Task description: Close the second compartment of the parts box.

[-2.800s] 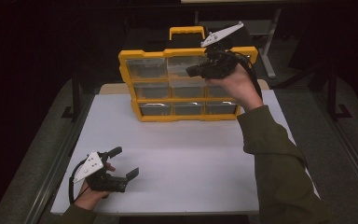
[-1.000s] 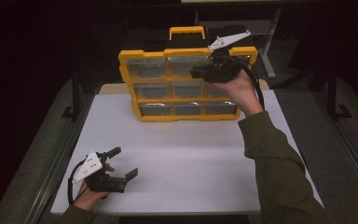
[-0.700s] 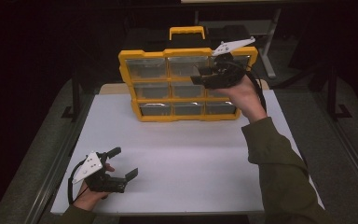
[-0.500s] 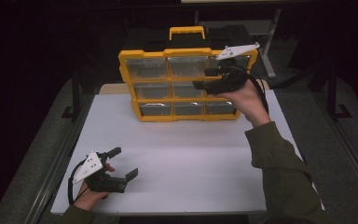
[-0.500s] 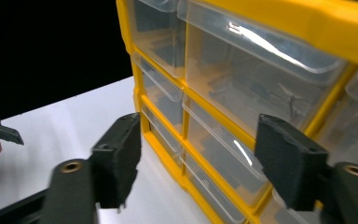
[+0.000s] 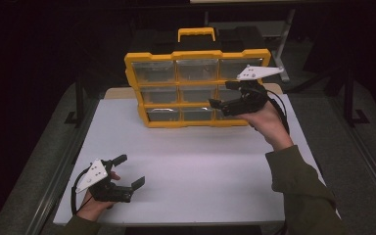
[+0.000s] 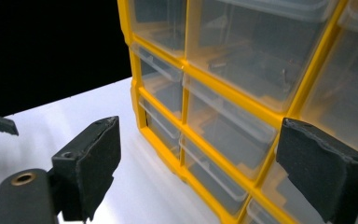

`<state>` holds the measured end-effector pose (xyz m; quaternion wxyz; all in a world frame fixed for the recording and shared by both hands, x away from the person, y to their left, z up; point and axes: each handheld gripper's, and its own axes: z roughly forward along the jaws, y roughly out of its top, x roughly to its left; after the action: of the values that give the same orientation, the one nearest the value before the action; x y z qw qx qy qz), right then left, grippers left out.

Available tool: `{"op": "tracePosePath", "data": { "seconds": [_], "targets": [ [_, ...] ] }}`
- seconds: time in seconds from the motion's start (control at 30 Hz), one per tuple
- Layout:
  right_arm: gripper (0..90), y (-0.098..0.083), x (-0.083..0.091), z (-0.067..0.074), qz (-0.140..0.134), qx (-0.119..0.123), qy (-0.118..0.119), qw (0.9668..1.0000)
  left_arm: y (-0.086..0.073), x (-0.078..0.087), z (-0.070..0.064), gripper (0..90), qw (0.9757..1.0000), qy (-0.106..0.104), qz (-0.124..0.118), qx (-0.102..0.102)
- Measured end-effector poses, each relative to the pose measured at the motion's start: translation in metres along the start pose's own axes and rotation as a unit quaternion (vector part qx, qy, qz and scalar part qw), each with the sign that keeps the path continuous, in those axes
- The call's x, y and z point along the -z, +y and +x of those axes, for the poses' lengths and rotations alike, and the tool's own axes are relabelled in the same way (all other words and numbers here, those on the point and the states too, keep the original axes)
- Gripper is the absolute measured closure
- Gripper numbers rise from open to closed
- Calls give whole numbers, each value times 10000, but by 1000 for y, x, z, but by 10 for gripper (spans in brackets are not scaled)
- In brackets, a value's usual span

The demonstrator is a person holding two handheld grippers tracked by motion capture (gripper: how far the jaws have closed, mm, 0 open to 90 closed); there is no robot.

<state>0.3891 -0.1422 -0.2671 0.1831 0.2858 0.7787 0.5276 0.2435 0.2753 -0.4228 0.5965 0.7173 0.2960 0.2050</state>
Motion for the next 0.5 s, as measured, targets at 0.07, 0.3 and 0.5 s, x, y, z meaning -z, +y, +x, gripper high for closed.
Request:
{"op": "tracePosePath", "data": {
  "seconds": [0.07,0.3,0.5],
  "targets": [
    [120,-6,2,2,-12,-17,-9,10000,0,0,0,0,10000,-1,-23,-1],
    [66,-30,11,7,-149,-116,-44,9998,0,0,0,0,10000,8,-23,-19],
    [50,-55,15,10,-260,-191,-103,9994,0,0,0,0,10000,-4,-25,-9]
  ]
}}
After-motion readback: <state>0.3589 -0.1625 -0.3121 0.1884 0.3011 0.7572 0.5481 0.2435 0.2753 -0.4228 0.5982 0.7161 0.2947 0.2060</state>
